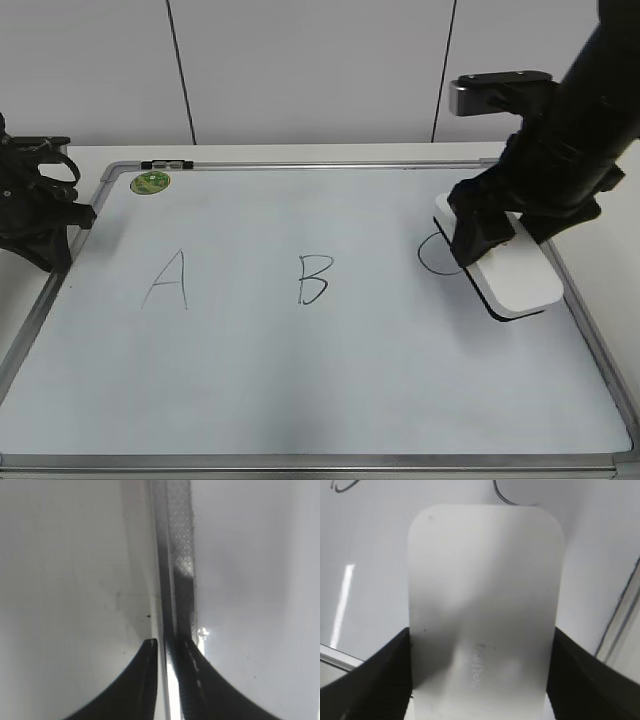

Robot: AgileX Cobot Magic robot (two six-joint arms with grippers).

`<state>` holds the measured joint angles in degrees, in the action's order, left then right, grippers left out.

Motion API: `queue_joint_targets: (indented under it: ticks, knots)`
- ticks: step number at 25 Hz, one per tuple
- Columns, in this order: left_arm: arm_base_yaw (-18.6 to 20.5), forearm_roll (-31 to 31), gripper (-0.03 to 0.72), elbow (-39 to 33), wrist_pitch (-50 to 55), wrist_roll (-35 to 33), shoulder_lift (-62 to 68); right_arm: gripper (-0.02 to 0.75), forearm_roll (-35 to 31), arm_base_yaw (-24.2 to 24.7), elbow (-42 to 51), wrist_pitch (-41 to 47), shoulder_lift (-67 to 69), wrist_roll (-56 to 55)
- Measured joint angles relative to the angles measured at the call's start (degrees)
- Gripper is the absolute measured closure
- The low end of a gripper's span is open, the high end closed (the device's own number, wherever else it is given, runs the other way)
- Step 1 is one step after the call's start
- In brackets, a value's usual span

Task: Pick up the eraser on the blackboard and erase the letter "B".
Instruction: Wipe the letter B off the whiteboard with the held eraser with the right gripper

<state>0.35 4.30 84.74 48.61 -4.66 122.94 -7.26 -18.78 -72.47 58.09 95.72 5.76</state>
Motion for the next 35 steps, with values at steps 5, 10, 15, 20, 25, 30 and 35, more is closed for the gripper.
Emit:
queue_joint_targets:
  ticks: [5,10,15,20,25,30,35]
  knots:
    - [0.0,0.0,0.585,0.0,0.1,0.0,0.0,0.197,0.0,-3.9,-9.4,2.4,7.6,0.0]
    - [0.0,0.2,0.585,0.1,0.5,0.0,0.0,0.197,0.0,-6.3,-18.2,4.6,16.3,0.0]
    - [0.0,0.3,0.585,0.1,0.6,0.0,0.0,0.197,0.1,-8.4,-26.0,5.5,25.7,0.0]
    - [0.0,0.3,0.585,0.2,0.9,0.0,0.0,0.197,1.1,-9.1,-33.1,7.1,33.5,0.0]
    - [0.0,0.3,0.586,0.2,1.0,0.0,0.0,0.197,2.7,-9.1,-38.9,8.9,38.2,0.0]
    - [0.0,0.4,0.587,0.2,1.1,0.0,0.0,0.197,3.6,-9.4,-43.5,12.5,40.7,0.0]
    - [0.0,0.4,0.587,0.2,1.2,0.0,0.0,0.197,5.3,-10.7,-45.1,13.6,41.3,0.0]
